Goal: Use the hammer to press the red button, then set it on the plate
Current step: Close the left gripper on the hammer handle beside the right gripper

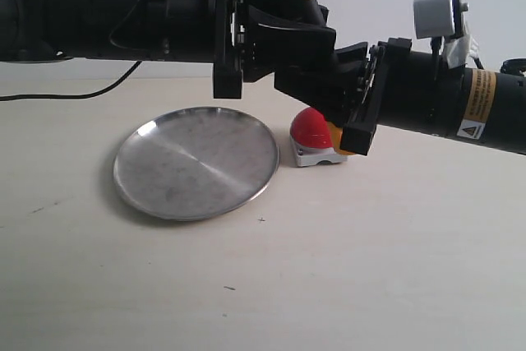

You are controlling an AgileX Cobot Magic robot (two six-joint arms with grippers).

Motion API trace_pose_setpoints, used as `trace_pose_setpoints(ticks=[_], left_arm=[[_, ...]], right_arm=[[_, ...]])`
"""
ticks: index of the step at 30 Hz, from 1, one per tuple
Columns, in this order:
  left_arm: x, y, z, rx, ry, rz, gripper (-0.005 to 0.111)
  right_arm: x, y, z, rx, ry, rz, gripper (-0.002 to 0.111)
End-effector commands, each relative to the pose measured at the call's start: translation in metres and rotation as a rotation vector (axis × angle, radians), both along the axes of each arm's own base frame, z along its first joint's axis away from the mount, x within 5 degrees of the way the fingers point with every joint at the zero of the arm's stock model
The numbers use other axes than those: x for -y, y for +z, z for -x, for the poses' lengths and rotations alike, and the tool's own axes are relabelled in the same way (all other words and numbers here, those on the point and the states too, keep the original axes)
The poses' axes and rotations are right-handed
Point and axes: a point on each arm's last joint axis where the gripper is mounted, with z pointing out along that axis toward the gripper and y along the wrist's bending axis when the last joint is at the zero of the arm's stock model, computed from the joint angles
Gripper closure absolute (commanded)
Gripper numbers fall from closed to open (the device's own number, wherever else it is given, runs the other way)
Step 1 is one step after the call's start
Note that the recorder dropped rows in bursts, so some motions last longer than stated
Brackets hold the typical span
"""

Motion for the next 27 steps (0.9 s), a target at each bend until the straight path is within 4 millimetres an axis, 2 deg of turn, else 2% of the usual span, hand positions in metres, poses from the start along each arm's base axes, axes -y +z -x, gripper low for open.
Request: trace_pose_setpoints(ticks=[1,5,8,11,14,19,23,27], left_arm=[[0.0059,0.0076,0.0105,-0.006,-0.081,0.035,0.107],[0.0059,0.0076,0.0105,-0.006,-0.081,0.035,0.107],[0.0053,0.0076,0.01,-0.006,-0.08,0.035,0.107],[0.0053,0.0076,0.01,-0.006,-0.08,0.035,0.107],[0.0053,0.0076,0.0099,-0.006,-0.079,0.035,0.107],[0.0053,0.0076,0.0099,-0.006,-0.079,0.035,0.107],[0.0053,0.0076,0.0099,-0.004,-0.079,0.035,0.107],[0.0053,0.0075,0.0096,-0.004,-0.076,0.033,0.107]], right_arm=[[-0.0022,0.0091,0.003,0.043,0.045,-0.033,0.108],[-0.0017,0.0101,0.0018,0.023,0.031,-0.052,0.108],[-0.0017,0.0101,0.0018,0.023,0.031,-0.052,0.101],[-0.0018,0.0099,0.002,0.023,0.033,-0.051,0.087],[-0.0018,0.0099,0.0021,0.024,0.034,-0.05,0.067],[-0.002,0.0095,0.0025,0.025,0.039,-0.045,0.047],[-0.0017,0.0085,0.0018,0.022,0.03,-0.034,0.041],[-0.0012,0.0063,0.0001,0.013,0.011,-0.011,0.039]])
